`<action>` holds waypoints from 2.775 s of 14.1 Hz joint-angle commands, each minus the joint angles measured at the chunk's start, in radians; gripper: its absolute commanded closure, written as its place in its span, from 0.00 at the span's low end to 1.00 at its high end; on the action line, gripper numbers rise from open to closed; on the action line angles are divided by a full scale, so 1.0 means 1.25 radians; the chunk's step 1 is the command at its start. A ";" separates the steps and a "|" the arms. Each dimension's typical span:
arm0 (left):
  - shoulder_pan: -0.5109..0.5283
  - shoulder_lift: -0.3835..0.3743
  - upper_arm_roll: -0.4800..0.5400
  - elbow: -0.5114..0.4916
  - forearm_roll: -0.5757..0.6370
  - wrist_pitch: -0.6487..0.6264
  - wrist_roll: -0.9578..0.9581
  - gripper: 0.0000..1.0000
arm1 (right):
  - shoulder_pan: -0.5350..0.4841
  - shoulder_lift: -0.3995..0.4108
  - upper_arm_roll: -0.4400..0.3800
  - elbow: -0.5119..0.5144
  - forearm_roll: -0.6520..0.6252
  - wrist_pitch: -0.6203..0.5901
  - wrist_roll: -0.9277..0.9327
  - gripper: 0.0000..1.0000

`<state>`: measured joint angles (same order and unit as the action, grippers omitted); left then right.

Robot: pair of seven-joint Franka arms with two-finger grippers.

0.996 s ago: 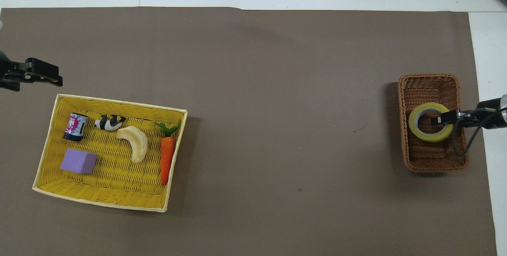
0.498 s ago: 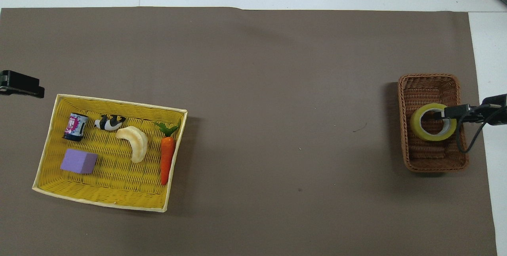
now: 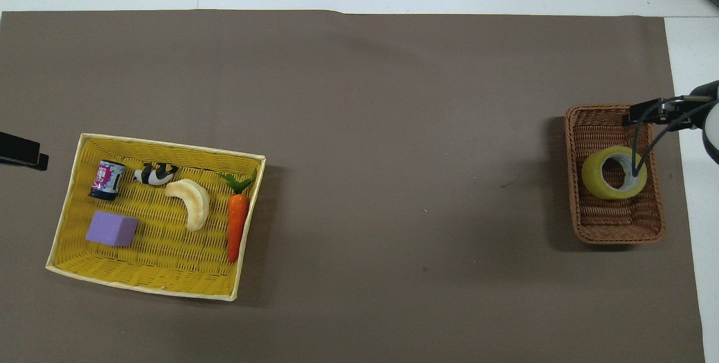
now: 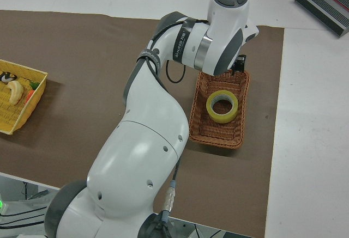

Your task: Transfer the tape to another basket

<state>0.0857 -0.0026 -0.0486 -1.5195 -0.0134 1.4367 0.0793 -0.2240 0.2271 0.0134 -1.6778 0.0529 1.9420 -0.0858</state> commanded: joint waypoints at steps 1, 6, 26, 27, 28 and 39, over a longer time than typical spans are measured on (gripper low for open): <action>0.010 0.057 -0.008 0.101 0.006 -0.060 0.013 0.00 | 0.054 -0.050 0.002 -0.020 -0.039 -0.029 0.122 0.00; 0.011 0.023 -0.007 0.064 0.013 -0.001 0.014 0.00 | 0.169 -0.124 0.003 -0.031 -0.048 -0.088 0.330 0.00; 0.031 -0.038 -0.007 -0.042 0.006 0.026 0.041 0.00 | 0.161 -0.291 0.002 0.008 -0.032 -0.319 0.198 0.00; 0.031 -0.040 -0.007 -0.042 0.006 0.026 0.041 0.00 | 0.150 -0.287 0.002 0.041 -0.034 -0.331 0.184 0.00; 0.031 -0.040 -0.007 -0.042 0.006 0.026 0.041 0.00 | 0.144 -0.276 0.002 0.061 -0.043 -0.352 0.172 0.00; 0.032 -0.043 -0.007 -0.046 0.006 0.026 0.041 0.00 | 0.148 -0.281 0.004 0.049 -0.075 -0.361 0.077 0.00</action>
<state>0.1148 -0.0229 -0.0509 -1.5326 -0.0133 1.4410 0.1144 -0.0416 -0.1209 0.0104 -1.6212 -0.0166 1.5000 0.0338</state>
